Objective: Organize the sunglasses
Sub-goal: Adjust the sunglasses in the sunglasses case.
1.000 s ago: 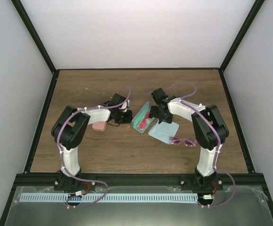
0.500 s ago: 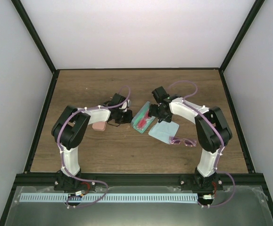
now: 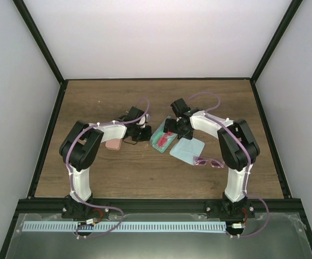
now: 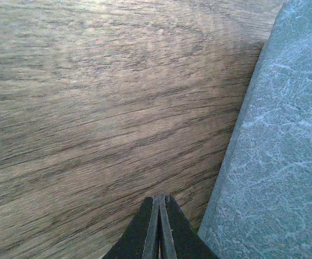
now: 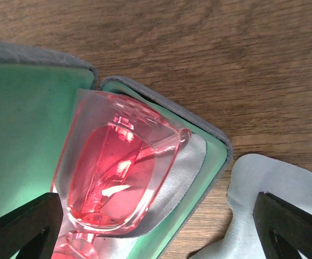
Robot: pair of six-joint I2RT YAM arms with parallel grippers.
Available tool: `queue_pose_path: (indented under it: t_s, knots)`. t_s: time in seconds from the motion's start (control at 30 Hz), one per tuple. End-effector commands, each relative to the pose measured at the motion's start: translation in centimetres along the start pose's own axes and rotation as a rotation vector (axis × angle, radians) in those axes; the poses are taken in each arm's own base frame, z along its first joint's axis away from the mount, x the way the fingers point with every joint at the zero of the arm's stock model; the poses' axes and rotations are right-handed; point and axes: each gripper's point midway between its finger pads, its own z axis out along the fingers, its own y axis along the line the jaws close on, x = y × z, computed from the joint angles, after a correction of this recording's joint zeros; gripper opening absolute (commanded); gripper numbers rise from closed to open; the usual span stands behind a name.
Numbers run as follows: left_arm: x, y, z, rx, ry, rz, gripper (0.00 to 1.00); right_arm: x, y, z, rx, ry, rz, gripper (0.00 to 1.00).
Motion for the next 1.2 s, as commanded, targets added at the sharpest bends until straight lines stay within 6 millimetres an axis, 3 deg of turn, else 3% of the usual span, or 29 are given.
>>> queue_pose_path:
  t_s: [0.0,0.43,0.77,1.17]
  knots:
    - [1.8,1.8,1.2,-0.064,0.066,-0.008,0.04,-0.3,1.0,0.3,-0.017,0.000,0.003,1.00]
    - [2.0,2.1,1.1,-0.069,0.085,0.026,0.04,0.5,3.0,0.2,-0.069,0.015,0.007,1.00]
    - [2.4,2.3,1.0,-0.072,0.090,0.033,0.04,1.7,0.4,2.2,0.064,0.070,0.057,1.00]
    - [2.2,2.1,1.1,-0.062,0.081,0.024,0.04,2.3,-0.5,0.6,0.083,0.057,0.068,1.00]
